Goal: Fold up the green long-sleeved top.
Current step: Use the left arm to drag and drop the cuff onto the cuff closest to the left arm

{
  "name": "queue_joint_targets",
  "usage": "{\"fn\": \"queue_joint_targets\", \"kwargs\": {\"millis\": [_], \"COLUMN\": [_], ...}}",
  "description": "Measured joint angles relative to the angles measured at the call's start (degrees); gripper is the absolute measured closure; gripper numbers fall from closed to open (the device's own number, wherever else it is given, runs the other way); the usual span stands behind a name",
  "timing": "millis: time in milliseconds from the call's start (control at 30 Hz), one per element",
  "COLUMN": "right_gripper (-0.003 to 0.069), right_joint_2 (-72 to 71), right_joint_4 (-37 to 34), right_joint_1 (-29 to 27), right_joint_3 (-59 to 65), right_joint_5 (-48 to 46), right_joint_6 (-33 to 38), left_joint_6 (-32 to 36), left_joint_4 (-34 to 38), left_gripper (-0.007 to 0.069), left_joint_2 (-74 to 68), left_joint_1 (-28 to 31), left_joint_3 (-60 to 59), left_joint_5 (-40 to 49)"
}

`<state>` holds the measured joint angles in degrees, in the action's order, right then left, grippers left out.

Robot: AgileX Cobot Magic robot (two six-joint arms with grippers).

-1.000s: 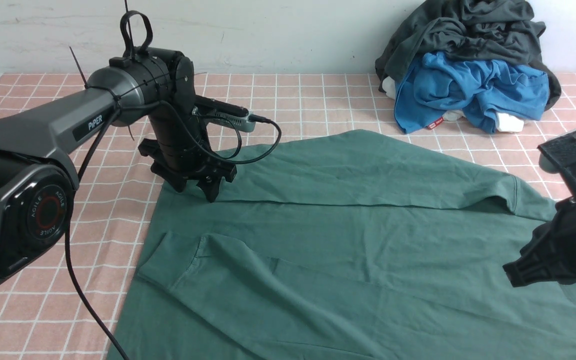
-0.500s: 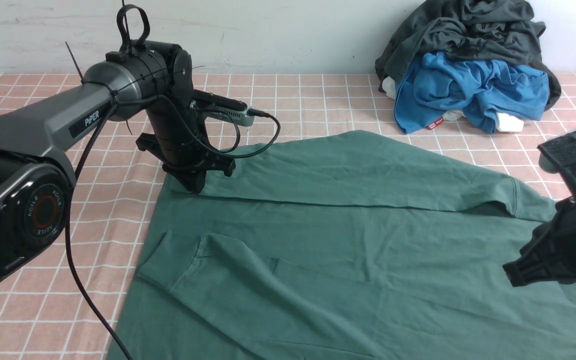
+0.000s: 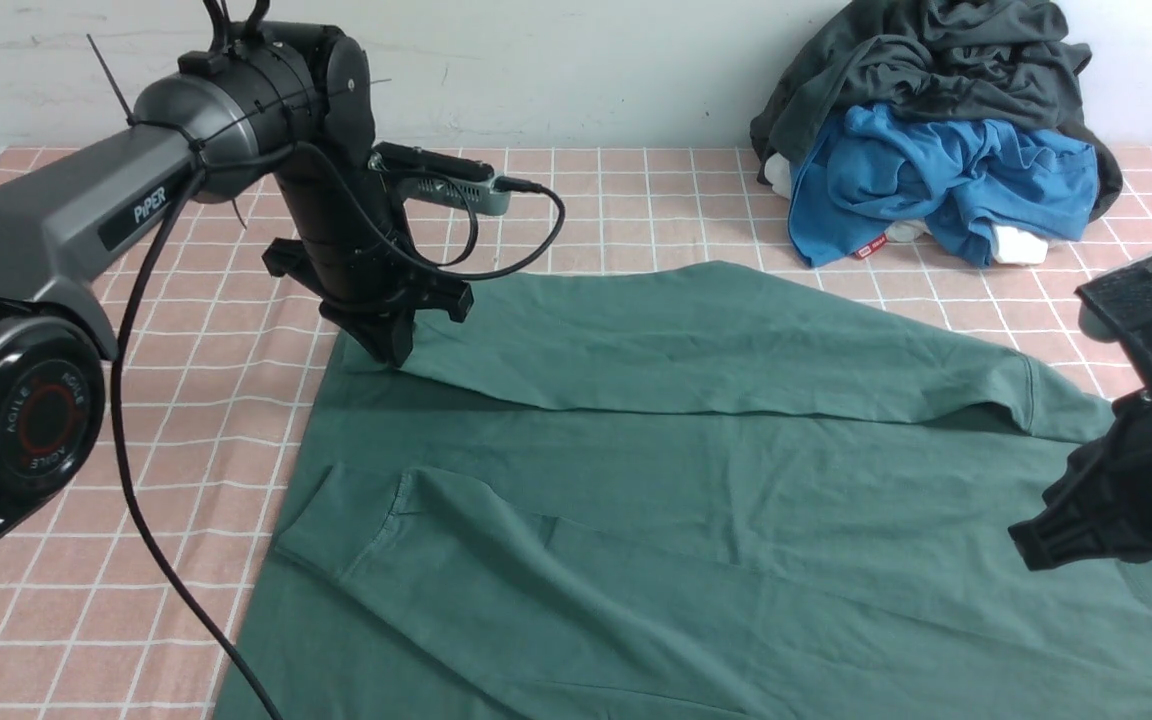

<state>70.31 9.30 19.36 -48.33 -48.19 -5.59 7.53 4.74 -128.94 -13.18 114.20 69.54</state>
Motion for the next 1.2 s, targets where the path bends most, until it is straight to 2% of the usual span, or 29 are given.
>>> {"fn": "queue_joint_targets", "kwargs": {"millis": [233,467,867,1067,1200], "right_gripper": [0.0658,0.0649,0.0636,0.0633,0.0628], "right_joint_2": [-0.8,-3.3,-3.4,-3.4,-3.4], "right_joint_4": [-2.2,-4.9,-6.8,-6.9,-7.0], "right_joint_1": [0.0,0.0,0.7,0.7,0.7], "right_joint_3": [0.0,0.0,0.0,0.0,0.0], "right_joint_5": [-1.5,-1.7,-2.1,-2.5,-2.8], "right_joint_6": [0.0,0.8,2.7,2.8,2.8], "left_joint_6": [-0.2,-2.1,-2.7,-2.7,-2.7], "left_joint_4": [0.9,1.9,6.4,7.5,8.0], "left_gripper": [0.0596,0.0596,0.0596,0.0596,0.0596], "left_joint_2": [11.4,25.2,34.6,35.0,36.1], "left_joint_1": [-3.1,-5.4,-5.8,-6.9,-7.6], "left_joint_3": [-20.0,-33.8,-38.3,-45.6,-52.1], "left_joint_5": [-1.9,-5.8,-4.6,-5.4,-9.0]}}
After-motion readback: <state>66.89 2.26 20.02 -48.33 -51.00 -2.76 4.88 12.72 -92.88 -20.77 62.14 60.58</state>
